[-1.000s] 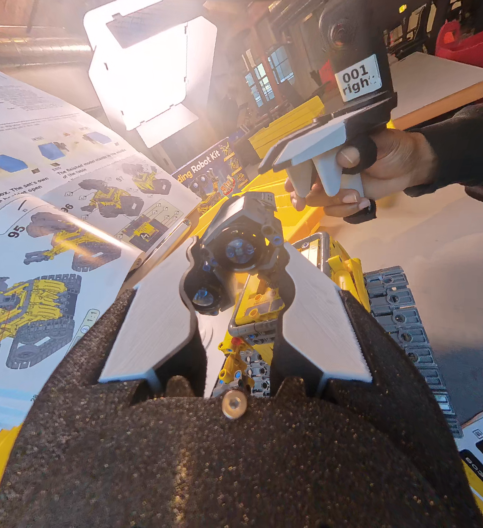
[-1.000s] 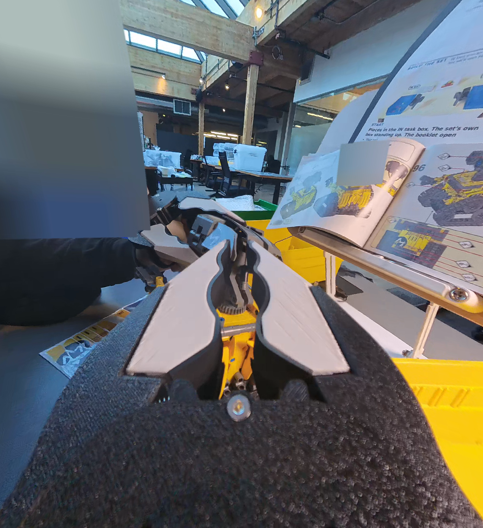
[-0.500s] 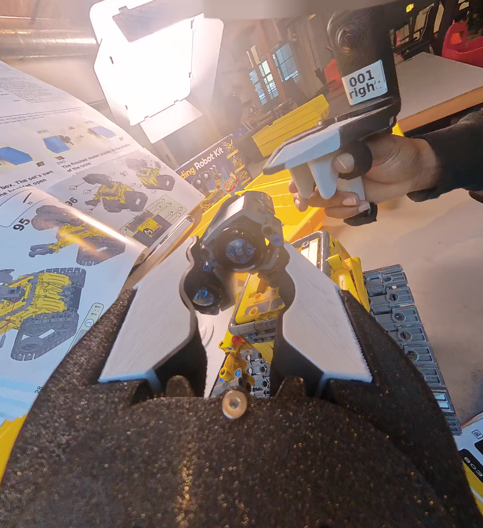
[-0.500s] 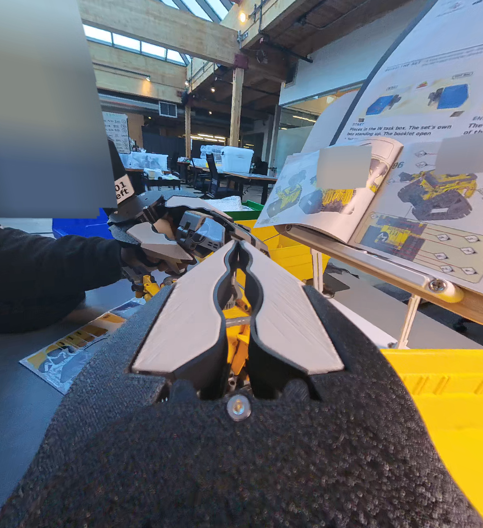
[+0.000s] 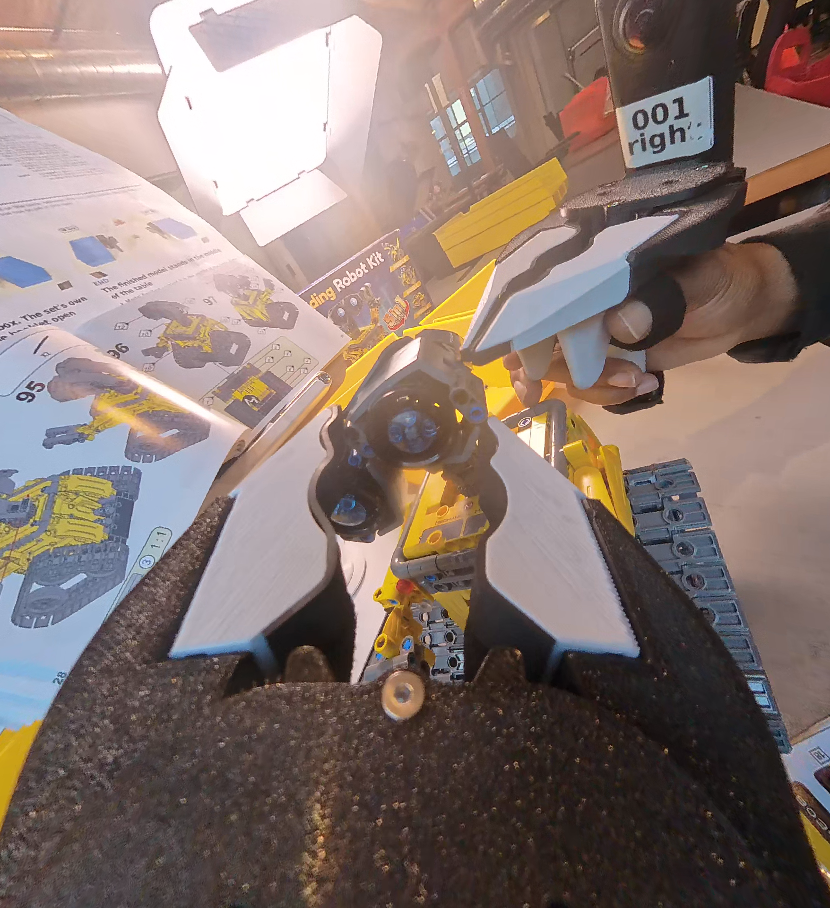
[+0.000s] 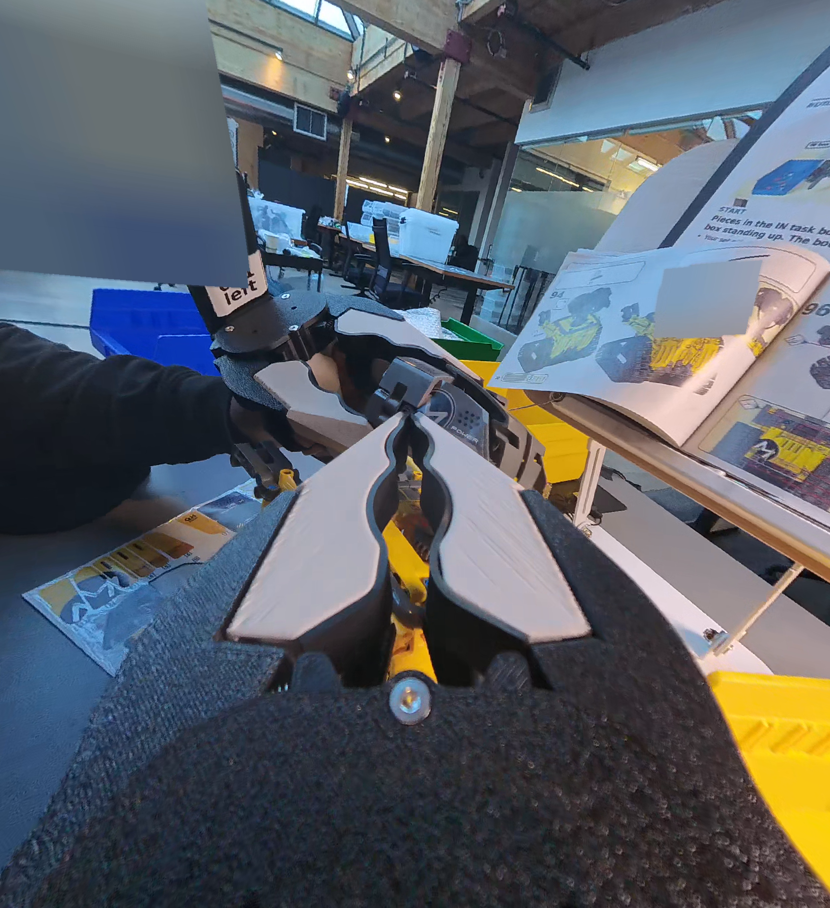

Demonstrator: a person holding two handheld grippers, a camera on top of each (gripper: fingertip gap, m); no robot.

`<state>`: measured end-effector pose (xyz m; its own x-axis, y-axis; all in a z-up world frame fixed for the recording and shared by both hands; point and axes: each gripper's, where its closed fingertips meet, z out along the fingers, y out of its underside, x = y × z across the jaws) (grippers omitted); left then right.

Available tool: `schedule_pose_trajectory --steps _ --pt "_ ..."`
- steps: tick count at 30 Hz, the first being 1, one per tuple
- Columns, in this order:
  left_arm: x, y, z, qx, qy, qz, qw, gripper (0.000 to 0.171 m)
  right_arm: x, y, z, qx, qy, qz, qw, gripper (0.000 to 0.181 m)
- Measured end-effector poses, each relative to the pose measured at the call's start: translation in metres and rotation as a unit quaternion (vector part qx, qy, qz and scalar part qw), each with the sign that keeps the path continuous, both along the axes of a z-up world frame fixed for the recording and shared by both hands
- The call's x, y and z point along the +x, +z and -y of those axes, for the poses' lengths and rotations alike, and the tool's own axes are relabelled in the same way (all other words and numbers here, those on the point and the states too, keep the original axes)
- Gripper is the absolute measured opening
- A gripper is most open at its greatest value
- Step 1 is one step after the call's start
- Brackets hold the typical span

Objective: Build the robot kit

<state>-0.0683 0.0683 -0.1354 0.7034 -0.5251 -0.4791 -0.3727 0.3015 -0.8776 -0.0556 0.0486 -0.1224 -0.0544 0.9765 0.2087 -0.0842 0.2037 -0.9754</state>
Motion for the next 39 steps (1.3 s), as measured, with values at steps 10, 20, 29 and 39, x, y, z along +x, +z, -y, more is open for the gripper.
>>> schedule_pose_trajectory --steps 10,20,29,39 --pt "0.002 -0.001 0.003 0.005 -0.001 -0.014 1.0 0.053 0.005 0.012 0.002 -0.014 0.016 -0.002 1.0 0.0" --pt "0.003 -0.002 0.004 0.01 0.008 -0.03 0.999 0.053 -0.003 0.011 -0.005 -0.015 -0.02 0.006 1.0 0.009" --pt "0.003 -0.002 0.007 0.011 0.003 -0.033 0.999 0.053 0.013 0.005 -0.012 0.01 0.009 0.022 1.0 0.015" --pt "0.004 -0.002 0.007 0.01 -0.004 -0.032 0.999 0.053 0.011 0.015 0.004 0.115 -0.001 -0.004 0.993 0.018"
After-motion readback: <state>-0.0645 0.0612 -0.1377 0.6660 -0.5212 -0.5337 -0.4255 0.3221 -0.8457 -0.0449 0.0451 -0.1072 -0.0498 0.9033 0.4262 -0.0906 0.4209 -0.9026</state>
